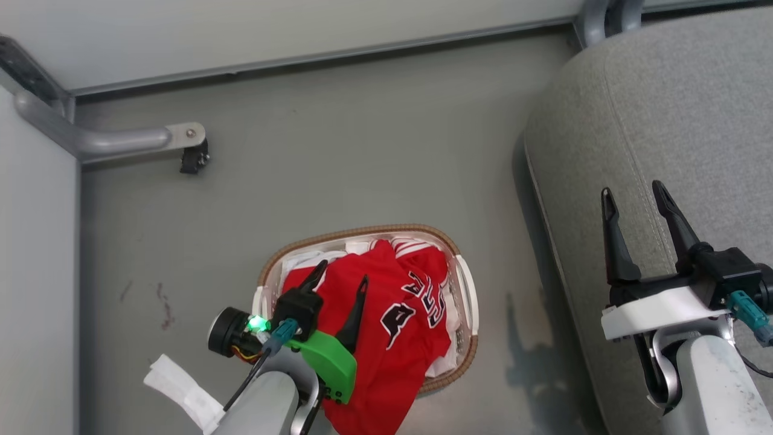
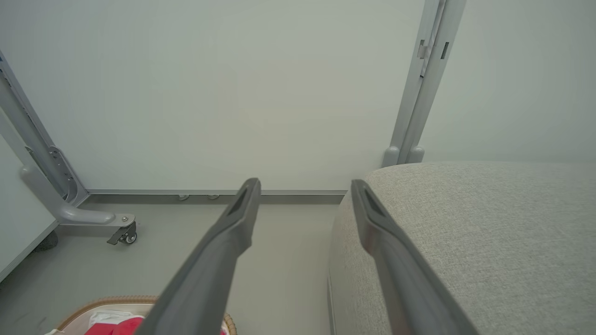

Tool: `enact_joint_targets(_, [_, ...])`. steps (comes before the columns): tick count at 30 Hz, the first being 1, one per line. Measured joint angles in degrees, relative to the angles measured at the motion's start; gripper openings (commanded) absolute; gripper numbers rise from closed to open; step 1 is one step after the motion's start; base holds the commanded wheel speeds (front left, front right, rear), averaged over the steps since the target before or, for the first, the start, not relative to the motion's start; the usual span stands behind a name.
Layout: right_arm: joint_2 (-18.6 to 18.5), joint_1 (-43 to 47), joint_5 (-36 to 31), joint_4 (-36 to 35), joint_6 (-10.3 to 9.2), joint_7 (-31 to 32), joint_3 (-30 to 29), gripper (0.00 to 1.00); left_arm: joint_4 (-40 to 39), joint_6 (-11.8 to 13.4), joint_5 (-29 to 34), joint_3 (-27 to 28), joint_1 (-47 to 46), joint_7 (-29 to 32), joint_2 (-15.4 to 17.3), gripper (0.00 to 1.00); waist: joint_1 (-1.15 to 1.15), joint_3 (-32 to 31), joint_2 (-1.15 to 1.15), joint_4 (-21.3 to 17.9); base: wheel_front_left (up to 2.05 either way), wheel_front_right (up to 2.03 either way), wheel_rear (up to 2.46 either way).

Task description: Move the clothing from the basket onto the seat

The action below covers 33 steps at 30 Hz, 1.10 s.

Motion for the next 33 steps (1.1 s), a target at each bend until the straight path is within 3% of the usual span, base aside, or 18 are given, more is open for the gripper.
enact_joint_targets(7, [0.0, -3.6, 2.1, -0.8, 0.0, 0.0, 0.8, 1.0, 11.2, -0.4, -0.1, -6.4, -6.7, 0.0, 0.0, 1.0, 0.0, 8.1, 0.0, -3.6, 0.0, 0.0, 0.0])
enact_joint_targets(18, [-0.1, -7.7, 6.2, -1.4, 0.0, 0.0, 3.4, 1.0, 25.1, -0.2, -2.4, -11.0, -12.6, 0.5, -0.1, 1.0, 0.0, 18.8, 0.0, -10.3, 0.0, 0.0, 0.0])
enact_joint_targets(22, [-0.1, -8.6, 7.2, -1.4, 0.0, 0.0, 4.0, 1.0, 28.0, 1.4, -4.1, -11.0, -14.3, 0.7, -0.1, 1.0, 0.0, 21.9, 0.0, -12.5, 0.0, 0.0, 0.0])
enact_joint_targets(28, [-0.1, -9.4, 7.9, -1.4, 0.0, 0.0, 4.4, 1.0, 32.8, 6.1, -5.9, -9.0, -16.4, 0.5, 0.1, 1.0, 0.0, 25.7, 0.0, -15.4, 0.0, 0.0, 0.0])
enact_joint_targets(29, [-0.1, -9.4, 7.9, -1.3, 0.0, 0.0, 4.5, 1.0, 33.2, 6.5, -6.3, -8.6, -16.6, 0.5, 0.2, 0.82, 0.0, 26.1, 0.0, -15.7, 0.0, 0.0, 0.0])
enact_joint_targets(30, [-0.1, -9.4, 7.9, -1.2, 0.0, 0.0, 4.5, 1.0, 33.4, 6.8, -6.6, -8.4, -16.8, 0.5, 0.3, 0.44, 0.0, 26.4, 0.0, -15.9, 0.0, 0.0, 0.0])
enact_joint_targets(31, [0.0, -9.5, 7.9, -1.2, 0.0, 0.0, 4.5, 1.0, 33.6, 6.9, -6.7, -8.3, -17.0, 0.5, 0.4, 0.14, 0.0, 26.6, 0.0, -16.1, 0.0, 0.0, 0.0])
enact_joint_targets(32, [0.0, -9.5, 7.9, -1.1, 0.0, 0.0, 4.5, 1.0, 33.8, 6.8, -7.0, -8.0, -17.0, 0.4, 0.5, 0.0, 0.0, 26.7, 0.0, -16.1, 0.0, 0.0, 0.0])
enact_joint_targets(33, [0.0, -9.5, 7.8, -1.0, 0.0, 0.0, 4.5, 1.0, 33.9, 6.8, -7.4, -7.9, -17.0, 0.4, 0.4, 0.0, 0.0, 26.6, 0.0, -16.1, 0.0, 0.0, 0.0])
